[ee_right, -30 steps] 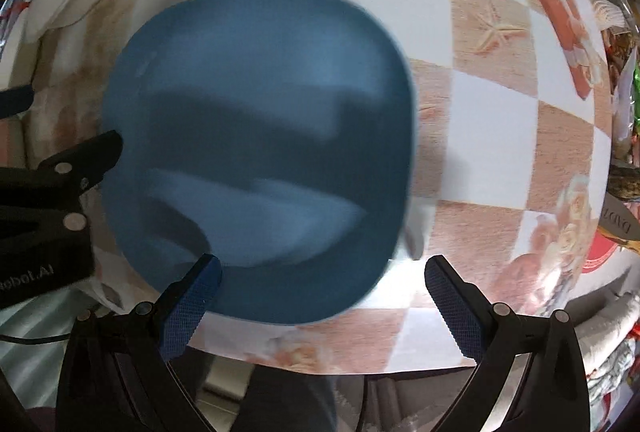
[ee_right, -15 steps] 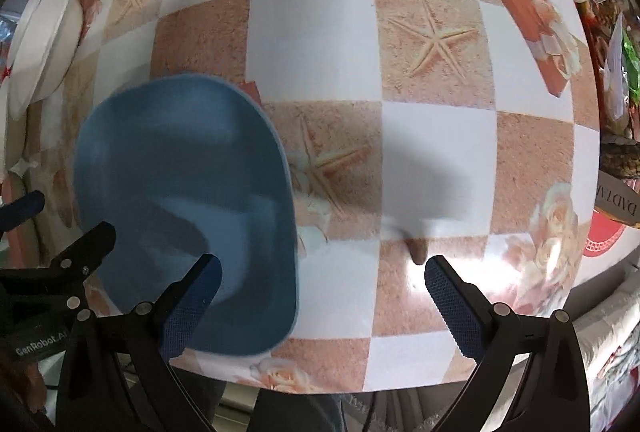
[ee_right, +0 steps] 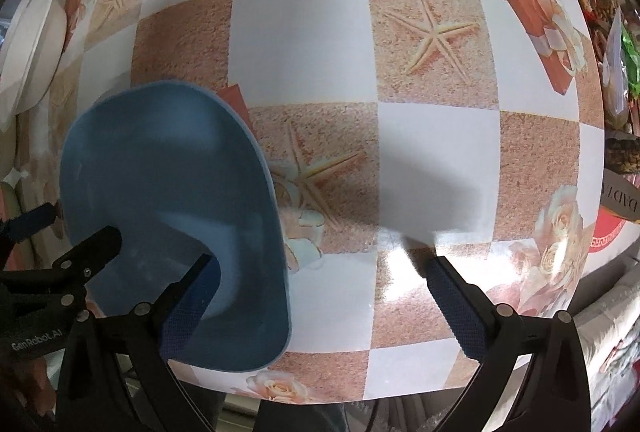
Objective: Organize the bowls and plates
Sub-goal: 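Move both grippers over to the light-blue square plate, then close both grippers on the rim of the light-blue plate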
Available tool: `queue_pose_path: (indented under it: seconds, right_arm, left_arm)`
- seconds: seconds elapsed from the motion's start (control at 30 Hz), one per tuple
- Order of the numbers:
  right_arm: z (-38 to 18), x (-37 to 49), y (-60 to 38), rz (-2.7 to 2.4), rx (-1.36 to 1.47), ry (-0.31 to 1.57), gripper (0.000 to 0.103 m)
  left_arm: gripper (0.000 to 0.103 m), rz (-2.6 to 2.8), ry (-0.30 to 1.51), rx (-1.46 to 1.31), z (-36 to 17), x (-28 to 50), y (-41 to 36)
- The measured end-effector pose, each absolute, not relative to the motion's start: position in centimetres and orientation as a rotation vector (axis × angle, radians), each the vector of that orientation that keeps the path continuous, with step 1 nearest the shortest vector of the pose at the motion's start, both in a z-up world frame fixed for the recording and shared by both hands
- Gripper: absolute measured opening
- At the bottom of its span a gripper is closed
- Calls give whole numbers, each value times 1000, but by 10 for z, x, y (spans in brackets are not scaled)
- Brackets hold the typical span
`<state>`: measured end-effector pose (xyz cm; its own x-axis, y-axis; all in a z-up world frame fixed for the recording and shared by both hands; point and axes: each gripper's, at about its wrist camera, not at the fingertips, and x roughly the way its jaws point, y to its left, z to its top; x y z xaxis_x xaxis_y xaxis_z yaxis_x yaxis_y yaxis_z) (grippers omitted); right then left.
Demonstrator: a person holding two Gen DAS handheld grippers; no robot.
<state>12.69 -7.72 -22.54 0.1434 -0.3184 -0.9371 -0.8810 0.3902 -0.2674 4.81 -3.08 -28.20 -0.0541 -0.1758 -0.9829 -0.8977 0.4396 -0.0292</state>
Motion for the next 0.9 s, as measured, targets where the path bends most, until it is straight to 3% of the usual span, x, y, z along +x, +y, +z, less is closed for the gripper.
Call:
queue_pose_path:
  seconds: [0.2,0.33,0.4,0.5,0.57,0.9]
  right_arm:
    - [-226,140,-72,536,-1097,1442,103]
    - [-224,139,-72,543,-1099,1437,94]
    - [-215,133,-74,560,-1096,1422,84]
    - [-209,123,-74,602,-1106,1401,57]
    - [-206,120,-74,636,-1103,1404,20]
    - [-215,88,-81,657,-1115,1513,17]
  left_arm:
    - [102,775,1553,-1011,-288,45,-17]
    - [85,744,1546,-936,-273,55,-20]
    - [72,714,1542,-898,-268,63,-23]
    - [56,685,1539,-894,-266,68,-22]
    - [28,662,1529,-899,-264,69,-22]
    - [27,637,1583,-822,-255,35,-30]
